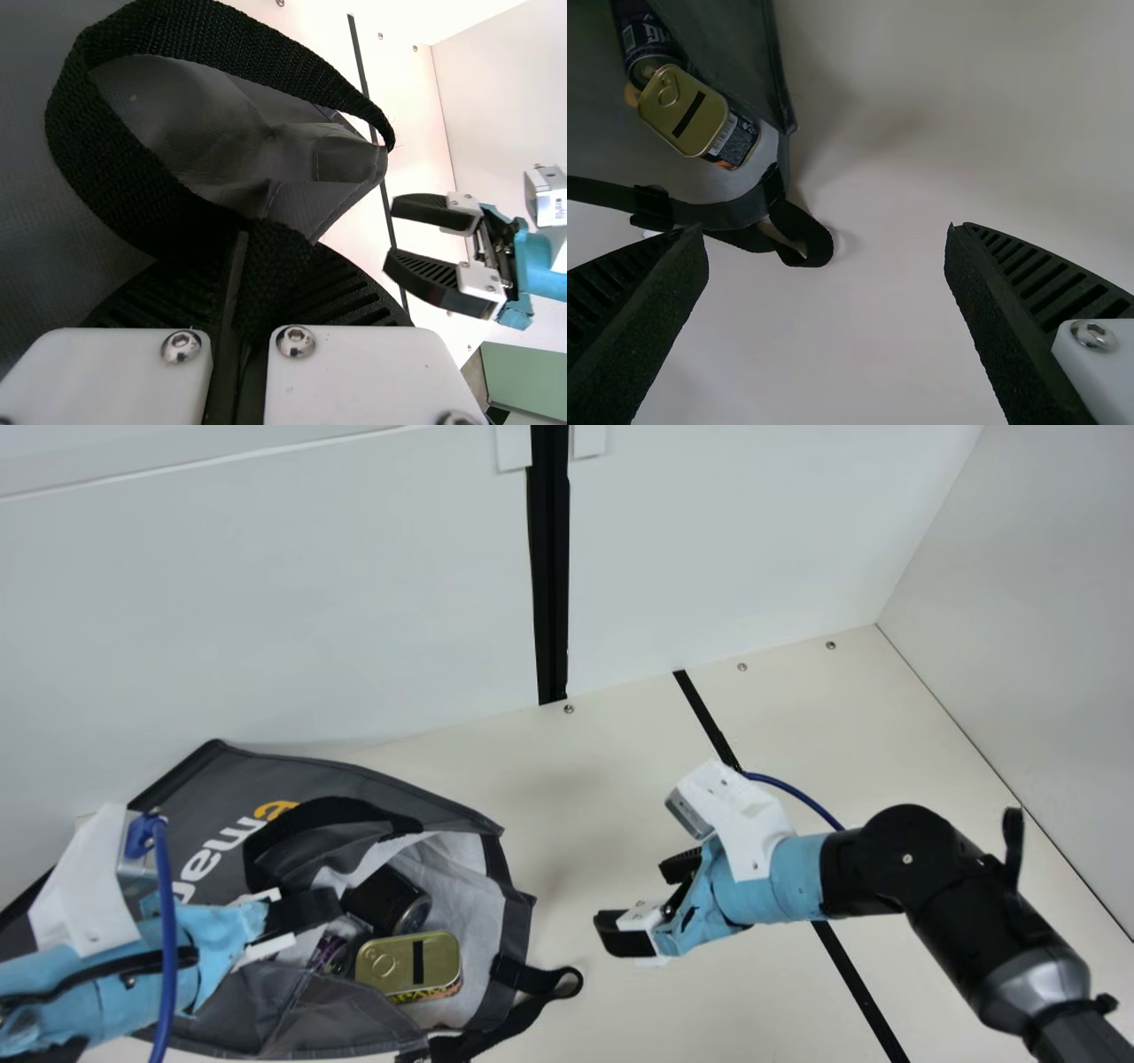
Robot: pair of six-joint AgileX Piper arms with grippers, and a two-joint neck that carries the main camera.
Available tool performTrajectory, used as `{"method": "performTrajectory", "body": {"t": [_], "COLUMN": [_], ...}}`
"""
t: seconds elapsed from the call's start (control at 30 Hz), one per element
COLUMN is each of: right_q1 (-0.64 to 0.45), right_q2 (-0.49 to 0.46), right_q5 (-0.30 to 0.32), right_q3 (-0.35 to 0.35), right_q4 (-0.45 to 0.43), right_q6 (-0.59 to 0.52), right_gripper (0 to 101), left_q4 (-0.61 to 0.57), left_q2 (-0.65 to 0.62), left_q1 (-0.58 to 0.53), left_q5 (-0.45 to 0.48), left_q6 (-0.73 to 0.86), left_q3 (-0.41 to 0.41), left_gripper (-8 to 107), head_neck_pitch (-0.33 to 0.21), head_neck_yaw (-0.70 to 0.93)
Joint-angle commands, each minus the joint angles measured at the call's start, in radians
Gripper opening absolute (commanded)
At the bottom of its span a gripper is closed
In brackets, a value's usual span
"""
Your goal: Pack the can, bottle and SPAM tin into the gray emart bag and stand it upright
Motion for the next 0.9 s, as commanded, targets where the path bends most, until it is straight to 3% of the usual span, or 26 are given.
{"method": "performTrajectory", "body": {"t": [0.0,0.4,0.87], "right_q1": [0.011,0.104,0.195], "right_q2": [0.015,0.124,0.282], "right_q5": [-0.004,-0.059,-0.11], "right_q3": [0.004,0.006,-0.058], "right_q4": [0.013,0.081,0.16], "right_q6": [-0.012,-0.069,-0.105], "right_gripper": [95,95,95], "left_q4": [0.0,0.0,0.0], "left_q2": [0.0,0.0,0.0], "left_q1": [0.0,0.0,0.0], "left_q5": [0.0,0.0,0.0], "left_q6": [0.0,0.0,0.0], "left_q3": [0.0,0.0,0.0], "left_gripper": [-8,-8,-8], "head_neck_pitch": [-0.023,-0.023,-0.023], "head_neck_yaw": [-0.001,-0.001,-0.001]}}
